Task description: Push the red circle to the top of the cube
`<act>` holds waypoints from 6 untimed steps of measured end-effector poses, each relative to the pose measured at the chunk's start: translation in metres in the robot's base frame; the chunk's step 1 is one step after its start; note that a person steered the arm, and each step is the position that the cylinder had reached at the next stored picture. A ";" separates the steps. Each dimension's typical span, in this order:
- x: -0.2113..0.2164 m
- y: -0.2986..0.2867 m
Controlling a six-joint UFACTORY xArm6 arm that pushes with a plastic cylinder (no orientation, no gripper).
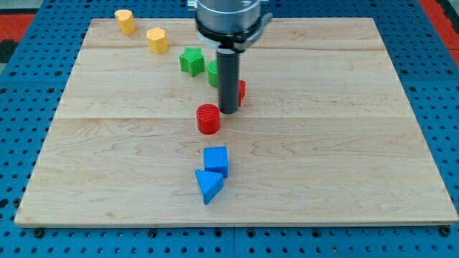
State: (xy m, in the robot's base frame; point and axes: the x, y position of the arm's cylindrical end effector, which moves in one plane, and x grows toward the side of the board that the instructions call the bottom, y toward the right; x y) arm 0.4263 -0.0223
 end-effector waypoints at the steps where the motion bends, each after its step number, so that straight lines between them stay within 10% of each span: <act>1: 0.009 -0.016; 3: 0.018 -0.061; 6: -0.006 0.151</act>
